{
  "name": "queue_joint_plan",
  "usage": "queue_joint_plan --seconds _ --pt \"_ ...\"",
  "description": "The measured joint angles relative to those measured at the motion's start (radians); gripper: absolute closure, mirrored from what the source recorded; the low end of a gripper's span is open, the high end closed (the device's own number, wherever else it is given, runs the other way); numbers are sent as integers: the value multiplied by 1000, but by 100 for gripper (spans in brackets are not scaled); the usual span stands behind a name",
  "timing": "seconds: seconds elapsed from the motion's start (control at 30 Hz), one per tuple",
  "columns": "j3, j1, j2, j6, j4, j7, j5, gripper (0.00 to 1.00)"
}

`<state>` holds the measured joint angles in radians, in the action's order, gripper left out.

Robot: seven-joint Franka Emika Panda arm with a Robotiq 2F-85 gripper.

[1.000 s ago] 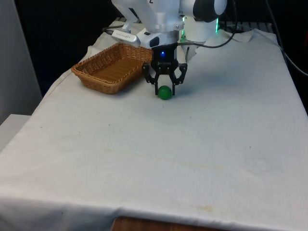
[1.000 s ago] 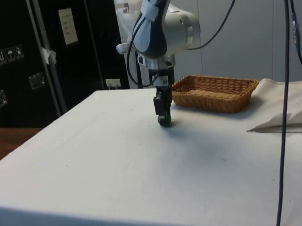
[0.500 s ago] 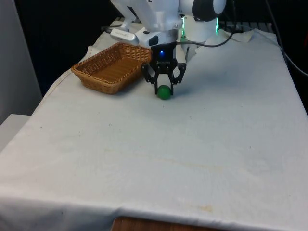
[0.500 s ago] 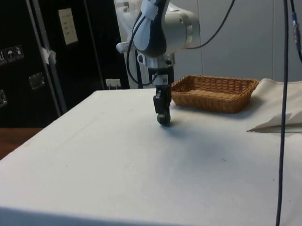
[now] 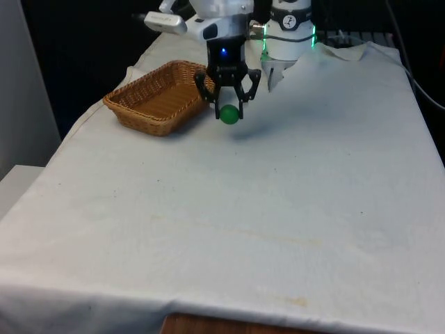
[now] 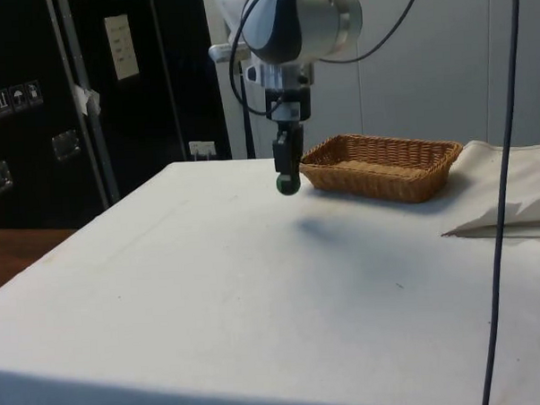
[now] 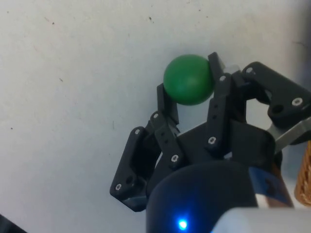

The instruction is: Pick up the ball and place it into the basket.

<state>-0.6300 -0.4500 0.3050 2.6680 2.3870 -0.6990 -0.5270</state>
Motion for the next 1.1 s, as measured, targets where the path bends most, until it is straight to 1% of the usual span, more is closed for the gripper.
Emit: queue_joint_plan --seconds 0.13,0.17,0.33,0.37,0.4,0.63,0.67,0.73,0.93,1.0,1.03,1.1 --pt "-15 0 -22 -11 0 3 22 98" --pt "-25 0 -35 -18 -1 3 36 98" --pt "-50 0 -60 -26 -4 7 68 98" --pt "-50 0 -60 -26 -4 7 68 98" --pt "-61 0 -64 -28 -6 7 81 98" --pt "-96 1 -68 -32 -21 5 113 98" --pt "-96 1 -68 -32 -21 5 113 98" --pt "-112 1 -68 -35 -28 5 129 98" --pt "-138 1 -68 -37 -34 5 156 98" --pt "-138 1 -68 -37 -34 5 156 98" --pt "-148 1 -68 -37 -35 5 167 98" --pt "-158 1 -67 -37 -37 5 178 98"
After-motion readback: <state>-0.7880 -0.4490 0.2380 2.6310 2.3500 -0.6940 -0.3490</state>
